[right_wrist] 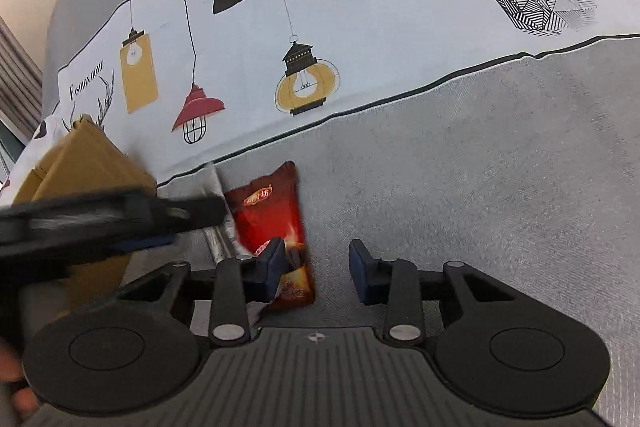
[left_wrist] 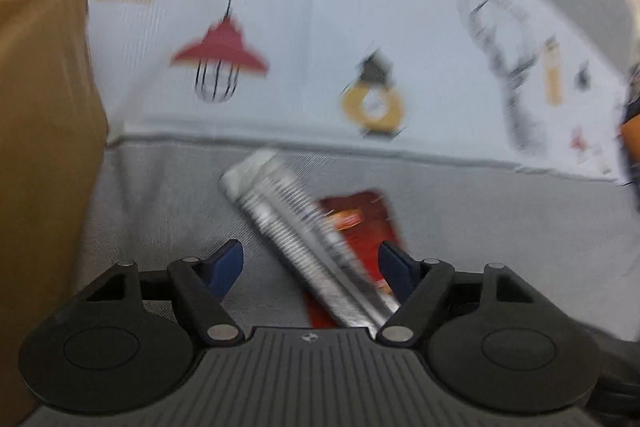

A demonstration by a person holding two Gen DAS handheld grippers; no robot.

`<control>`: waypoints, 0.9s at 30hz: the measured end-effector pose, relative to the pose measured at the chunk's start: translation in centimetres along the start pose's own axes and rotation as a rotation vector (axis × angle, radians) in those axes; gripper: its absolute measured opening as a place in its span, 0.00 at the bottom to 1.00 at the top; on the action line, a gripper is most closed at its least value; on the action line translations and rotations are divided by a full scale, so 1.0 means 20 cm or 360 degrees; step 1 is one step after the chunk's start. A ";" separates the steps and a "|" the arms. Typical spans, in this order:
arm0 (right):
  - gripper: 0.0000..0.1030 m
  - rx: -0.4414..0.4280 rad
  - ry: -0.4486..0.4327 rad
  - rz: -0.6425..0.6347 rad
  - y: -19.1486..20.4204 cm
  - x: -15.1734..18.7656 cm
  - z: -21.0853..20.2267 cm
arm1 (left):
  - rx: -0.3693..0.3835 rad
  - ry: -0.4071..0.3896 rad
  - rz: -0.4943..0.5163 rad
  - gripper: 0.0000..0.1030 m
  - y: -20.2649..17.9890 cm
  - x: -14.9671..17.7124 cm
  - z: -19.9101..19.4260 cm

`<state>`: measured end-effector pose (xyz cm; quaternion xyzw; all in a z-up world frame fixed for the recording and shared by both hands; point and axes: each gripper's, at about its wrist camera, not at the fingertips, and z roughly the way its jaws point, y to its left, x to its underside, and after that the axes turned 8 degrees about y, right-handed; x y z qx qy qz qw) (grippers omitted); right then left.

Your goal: Organize snacks

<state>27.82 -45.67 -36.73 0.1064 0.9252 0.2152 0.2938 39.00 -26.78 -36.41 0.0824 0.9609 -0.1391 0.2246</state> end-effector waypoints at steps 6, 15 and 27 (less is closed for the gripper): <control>0.37 -0.0064 0.0038 -0.0085 0.05 0.01 0.05 | -0.0034 -0.0043 0.0095 0.35 0.05 0.08 -0.05; 0.00 0.0207 -0.0020 -0.0248 0.16 0.07 0.02 | -0.0088 0.0028 0.0081 0.26 0.18 0.25 -0.23; 0.85 0.0084 -0.0033 -0.0179 0.17 0.05 0.00 | -0.0169 -0.0065 0.0232 0.40 0.14 0.30 -0.17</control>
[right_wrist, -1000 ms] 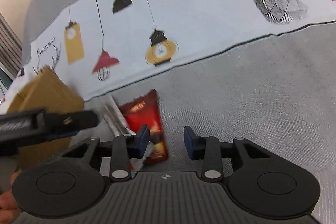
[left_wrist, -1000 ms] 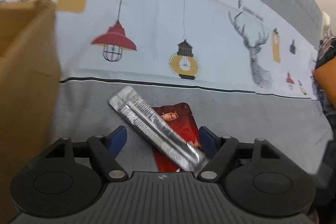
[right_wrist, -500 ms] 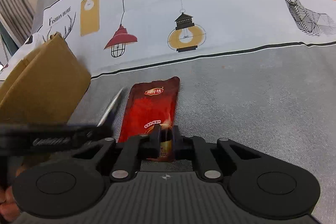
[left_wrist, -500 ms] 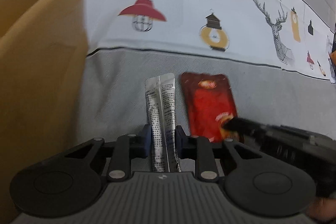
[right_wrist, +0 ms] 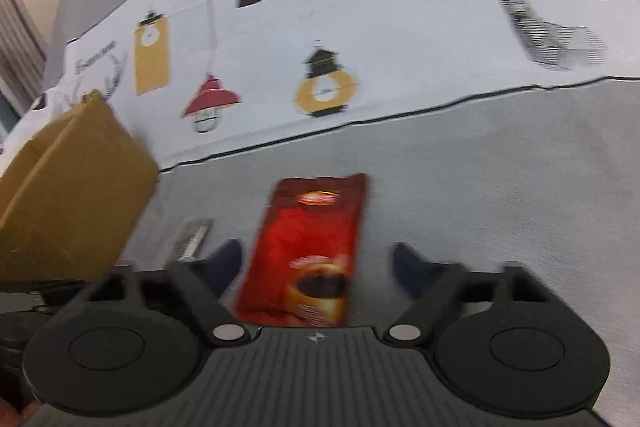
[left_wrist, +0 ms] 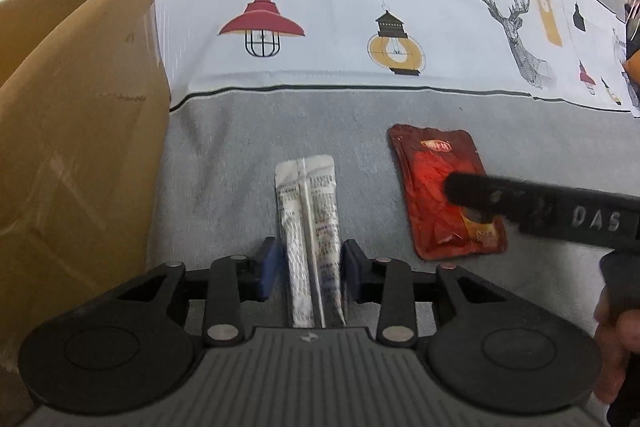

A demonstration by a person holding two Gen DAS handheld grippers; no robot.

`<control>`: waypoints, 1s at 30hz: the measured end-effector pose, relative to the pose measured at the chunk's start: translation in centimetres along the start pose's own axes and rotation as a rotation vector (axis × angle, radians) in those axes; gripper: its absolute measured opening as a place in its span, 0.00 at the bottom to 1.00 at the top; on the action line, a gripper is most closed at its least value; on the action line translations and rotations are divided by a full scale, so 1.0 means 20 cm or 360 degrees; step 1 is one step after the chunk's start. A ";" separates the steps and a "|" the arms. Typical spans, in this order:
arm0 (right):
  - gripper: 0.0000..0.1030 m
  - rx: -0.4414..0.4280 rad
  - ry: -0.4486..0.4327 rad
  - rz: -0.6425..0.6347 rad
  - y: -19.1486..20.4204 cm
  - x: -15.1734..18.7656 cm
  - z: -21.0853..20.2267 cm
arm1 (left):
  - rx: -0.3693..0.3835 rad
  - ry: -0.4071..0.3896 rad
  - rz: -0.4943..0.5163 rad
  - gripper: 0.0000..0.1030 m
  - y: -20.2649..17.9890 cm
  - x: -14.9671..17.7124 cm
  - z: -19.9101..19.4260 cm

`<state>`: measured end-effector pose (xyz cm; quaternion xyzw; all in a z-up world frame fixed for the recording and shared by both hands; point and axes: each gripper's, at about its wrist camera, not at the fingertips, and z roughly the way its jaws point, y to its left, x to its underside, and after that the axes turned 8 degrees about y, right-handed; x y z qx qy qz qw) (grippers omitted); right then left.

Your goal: Organize snacks

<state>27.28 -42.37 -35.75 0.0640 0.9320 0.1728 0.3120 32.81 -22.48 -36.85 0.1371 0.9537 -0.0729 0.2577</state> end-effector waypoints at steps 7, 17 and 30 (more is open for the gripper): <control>0.58 0.0261 0.0041 -0.0292 0.16 0.00 0.13 | -0.0058 -0.0094 0.0064 0.42 -0.02 0.02 0.02; 0.05 0.0160 -0.0066 -0.0151 0.05 0.00 -0.02 | 0.0075 -0.0013 -0.0136 0.24 0.02 0.01 -0.06; 0.03 0.0192 -0.0285 -0.0227 0.07 0.11 -0.37 | 0.0116 -0.0015 -0.0024 0.00 -0.07 0.11 -0.24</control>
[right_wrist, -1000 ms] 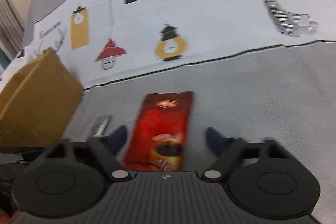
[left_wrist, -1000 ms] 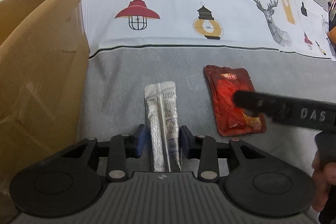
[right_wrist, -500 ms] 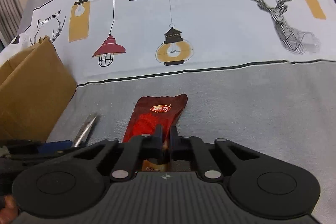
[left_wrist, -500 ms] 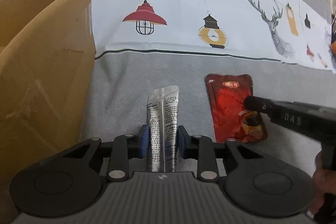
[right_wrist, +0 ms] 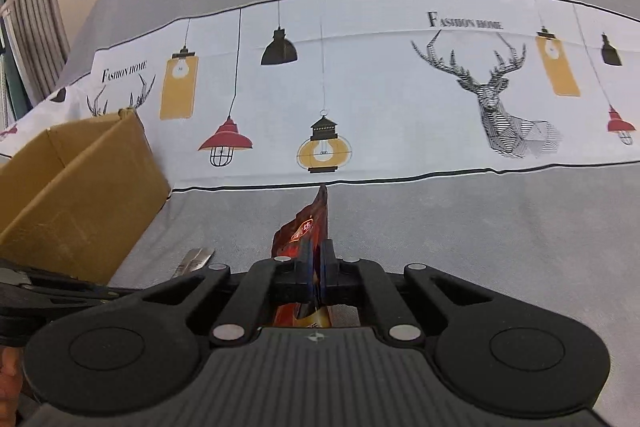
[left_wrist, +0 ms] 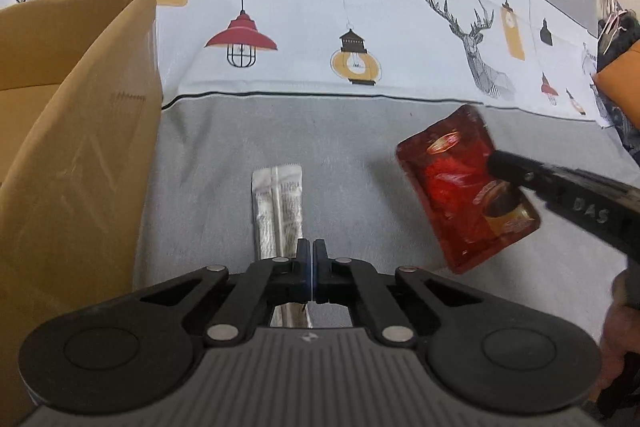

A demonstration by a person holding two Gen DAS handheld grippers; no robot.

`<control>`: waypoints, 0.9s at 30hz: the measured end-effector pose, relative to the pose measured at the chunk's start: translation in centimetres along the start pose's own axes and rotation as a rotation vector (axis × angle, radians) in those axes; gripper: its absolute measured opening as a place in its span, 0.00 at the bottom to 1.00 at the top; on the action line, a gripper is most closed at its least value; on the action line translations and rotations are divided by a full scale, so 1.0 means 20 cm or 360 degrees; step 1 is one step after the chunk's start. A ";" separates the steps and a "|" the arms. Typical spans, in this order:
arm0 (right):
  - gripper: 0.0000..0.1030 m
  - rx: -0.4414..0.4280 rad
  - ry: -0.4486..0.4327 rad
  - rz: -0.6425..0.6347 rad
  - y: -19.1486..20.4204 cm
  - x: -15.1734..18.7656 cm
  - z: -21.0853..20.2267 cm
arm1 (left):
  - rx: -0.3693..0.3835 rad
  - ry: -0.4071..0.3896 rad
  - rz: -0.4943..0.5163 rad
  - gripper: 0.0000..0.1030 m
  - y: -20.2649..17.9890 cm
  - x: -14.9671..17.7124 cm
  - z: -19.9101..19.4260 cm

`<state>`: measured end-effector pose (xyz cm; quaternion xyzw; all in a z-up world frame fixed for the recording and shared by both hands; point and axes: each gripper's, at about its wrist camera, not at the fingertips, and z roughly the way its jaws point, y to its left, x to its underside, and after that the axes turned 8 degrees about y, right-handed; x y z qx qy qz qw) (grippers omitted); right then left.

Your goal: Organize snacks

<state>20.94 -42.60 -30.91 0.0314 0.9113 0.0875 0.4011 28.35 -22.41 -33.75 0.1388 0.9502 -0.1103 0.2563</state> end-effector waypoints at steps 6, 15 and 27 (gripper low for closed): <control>0.03 -0.0048 0.0070 0.0022 -0.05 0.06 -0.04 | -0.0011 0.0085 -0.0045 0.42 -0.01 0.03 0.04; 0.81 -0.0054 0.0270 -0.0124 -0.01 0.20 0.18 | -0.0139 -0.0011 0.0083 0.40 0.02 0.07 0.15; 0.45 0.0029 0.0270 -0.0308 0.18 0.20 0.25 | -0.0065 0.0017 0.0001 0.23 0.07 0.06 0.10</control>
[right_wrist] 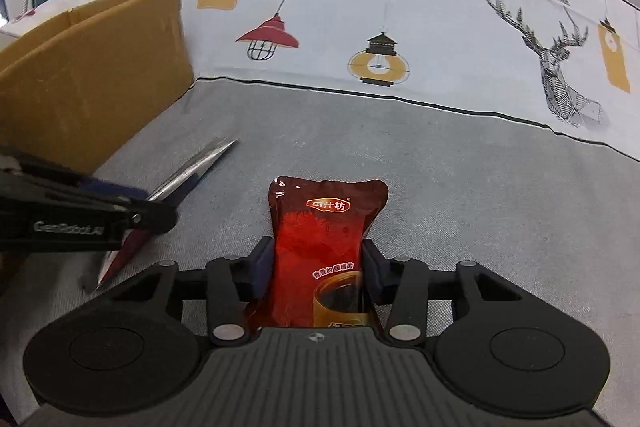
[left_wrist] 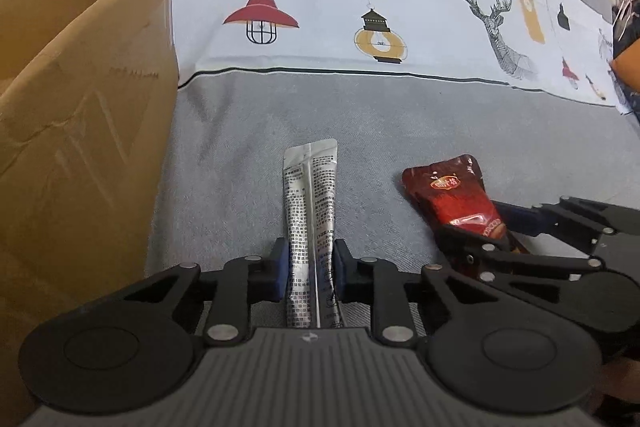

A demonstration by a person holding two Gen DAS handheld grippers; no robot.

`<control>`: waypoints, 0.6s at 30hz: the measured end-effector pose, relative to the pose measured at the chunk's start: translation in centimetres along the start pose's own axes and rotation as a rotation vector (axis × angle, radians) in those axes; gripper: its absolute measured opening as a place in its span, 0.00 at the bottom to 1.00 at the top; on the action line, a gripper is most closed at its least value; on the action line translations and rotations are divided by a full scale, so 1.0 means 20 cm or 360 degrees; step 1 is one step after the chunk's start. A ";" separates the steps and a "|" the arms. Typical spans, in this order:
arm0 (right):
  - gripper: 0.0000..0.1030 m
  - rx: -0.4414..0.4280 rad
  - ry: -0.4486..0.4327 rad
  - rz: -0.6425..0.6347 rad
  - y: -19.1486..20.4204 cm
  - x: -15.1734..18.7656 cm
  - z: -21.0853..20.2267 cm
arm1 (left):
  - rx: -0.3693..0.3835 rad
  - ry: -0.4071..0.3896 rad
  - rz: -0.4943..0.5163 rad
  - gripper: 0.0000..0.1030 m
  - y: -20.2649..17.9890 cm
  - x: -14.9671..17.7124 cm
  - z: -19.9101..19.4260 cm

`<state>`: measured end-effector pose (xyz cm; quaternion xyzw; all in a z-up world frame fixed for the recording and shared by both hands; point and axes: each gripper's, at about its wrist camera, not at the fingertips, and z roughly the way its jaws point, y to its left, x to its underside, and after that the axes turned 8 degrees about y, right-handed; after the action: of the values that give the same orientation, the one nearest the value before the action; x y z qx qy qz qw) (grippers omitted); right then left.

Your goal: Organize snacks

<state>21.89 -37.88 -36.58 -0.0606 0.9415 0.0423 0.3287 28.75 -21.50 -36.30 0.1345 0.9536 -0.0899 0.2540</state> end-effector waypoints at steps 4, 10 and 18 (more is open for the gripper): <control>0.43 0.0004 -0.0014 0.0037 0.00 0.00 -0.04 | 0.0043 0.0002 -0.0017 0.23 -0.01 0.00 -0.05; 0.43 -0.0014 -0.0118 0.0099 -0.02 -0.06 -0.18 | 0.0104 -0.0070 -0.0005 0.23 -0.05 -0.02 -0.21; 0.43 -0.0024 -0.0321 0.0237 0.12 -0.17 -0.63 | 0.0138 -0.0327 0.0002 0.23 0.02 -0.08 -0.69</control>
<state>16.39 -36.74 -24.59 0.0115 0.9053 0.0796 0.4171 23.78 -18.22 -23.67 0.1361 0.9176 -0.1444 0.3445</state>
